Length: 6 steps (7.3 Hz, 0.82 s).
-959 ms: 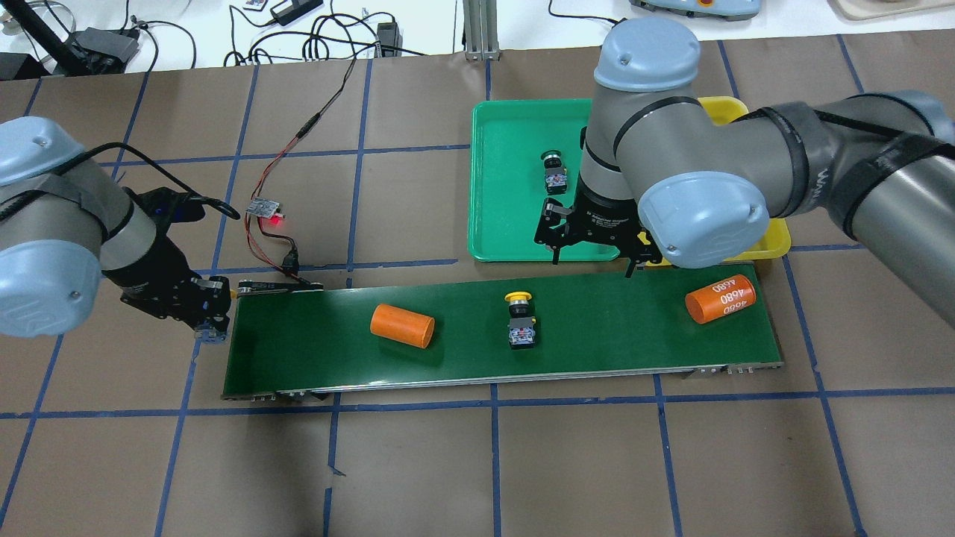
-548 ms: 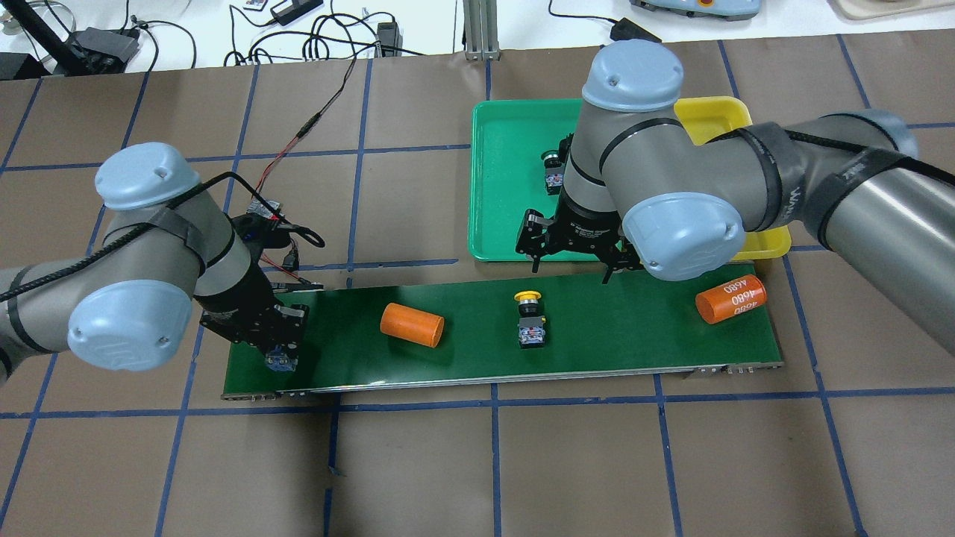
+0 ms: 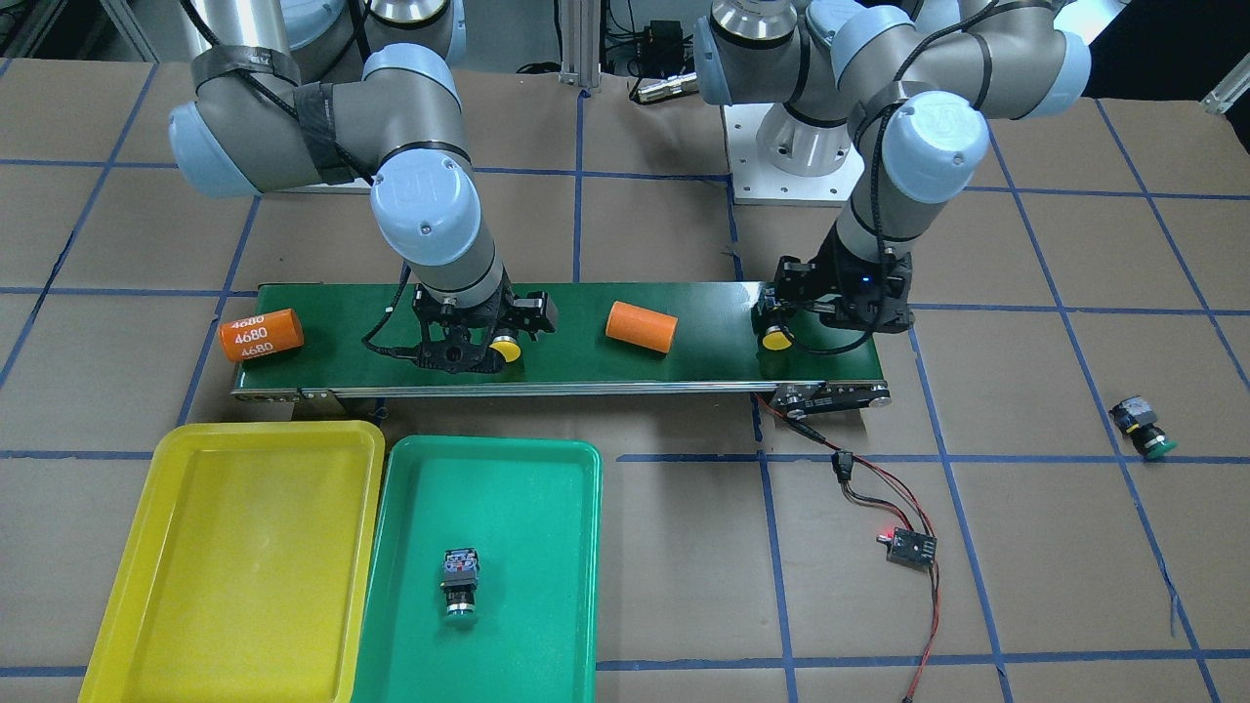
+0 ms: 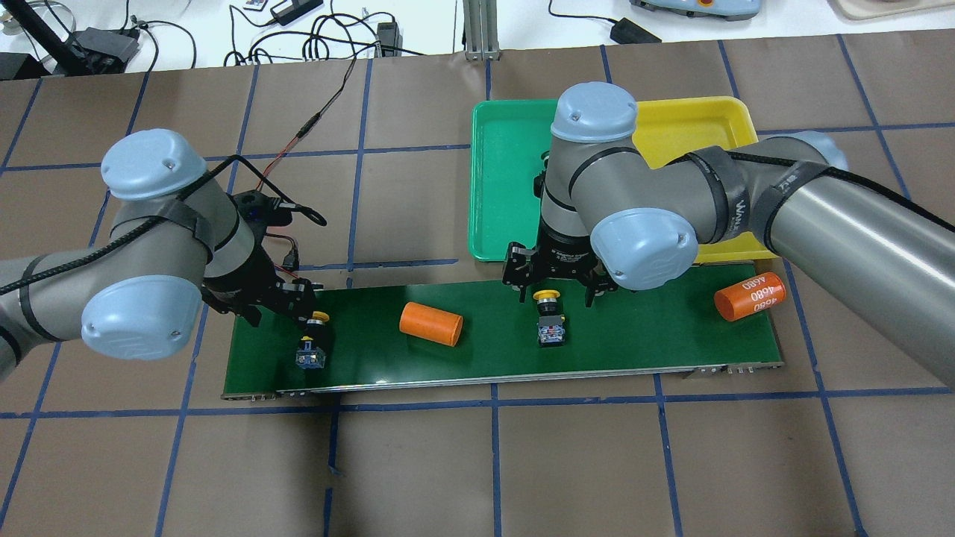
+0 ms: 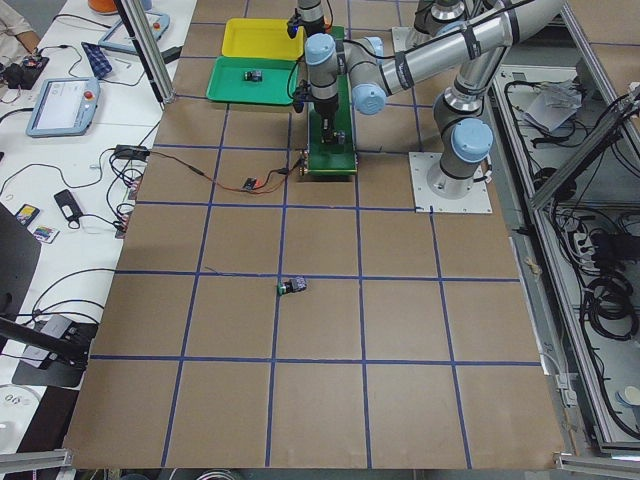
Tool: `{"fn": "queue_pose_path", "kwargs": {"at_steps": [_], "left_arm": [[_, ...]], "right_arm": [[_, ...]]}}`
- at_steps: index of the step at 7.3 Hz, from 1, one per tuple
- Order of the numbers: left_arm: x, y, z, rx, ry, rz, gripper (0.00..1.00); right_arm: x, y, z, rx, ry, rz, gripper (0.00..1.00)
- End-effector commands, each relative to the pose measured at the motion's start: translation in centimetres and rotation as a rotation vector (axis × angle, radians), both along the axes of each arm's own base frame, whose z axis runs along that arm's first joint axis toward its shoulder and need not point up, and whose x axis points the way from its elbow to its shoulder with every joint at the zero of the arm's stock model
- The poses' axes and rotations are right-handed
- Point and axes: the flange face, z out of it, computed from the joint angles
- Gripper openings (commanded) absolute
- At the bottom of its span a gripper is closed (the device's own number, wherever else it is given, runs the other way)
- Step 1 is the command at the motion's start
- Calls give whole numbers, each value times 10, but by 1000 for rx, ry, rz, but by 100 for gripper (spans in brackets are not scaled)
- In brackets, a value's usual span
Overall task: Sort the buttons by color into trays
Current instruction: 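Release the yellow button in the yellow tray while left grasps a green button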
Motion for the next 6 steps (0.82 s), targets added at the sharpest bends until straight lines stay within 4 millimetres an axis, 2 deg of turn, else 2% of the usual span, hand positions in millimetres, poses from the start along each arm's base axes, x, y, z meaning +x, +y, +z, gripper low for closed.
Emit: {"fn": "queue_pose_path", "kwargs": {"at_steps": [1, 2, 3, 4, 5, 6], "left_arm": [[100, -24, 23, -16, 2, 32, 100], [168, -21, 12, 9, 1, 104, 100], [221, -24, -5, -2, -49, 220, 100], [260, -31, -12, -36, -78, 276, 100], [300, -43, -20, -32, -80, 325, 100], [336, -62, -27, -35, -79, 351, 100]], "right_arm": [[-1, 3, -9, 19, 24, 4, 95], [-4, 9, -16, 36, 33, 3, 65], [-6, 17, -24, 53, 38, 5, 30], [-13, 16, -24, 45, 87, 19, 0], [-21, 10, -18, 22, 133, 28, 0], [-22, 4, 1, -24, 126, 24, 0]]}}
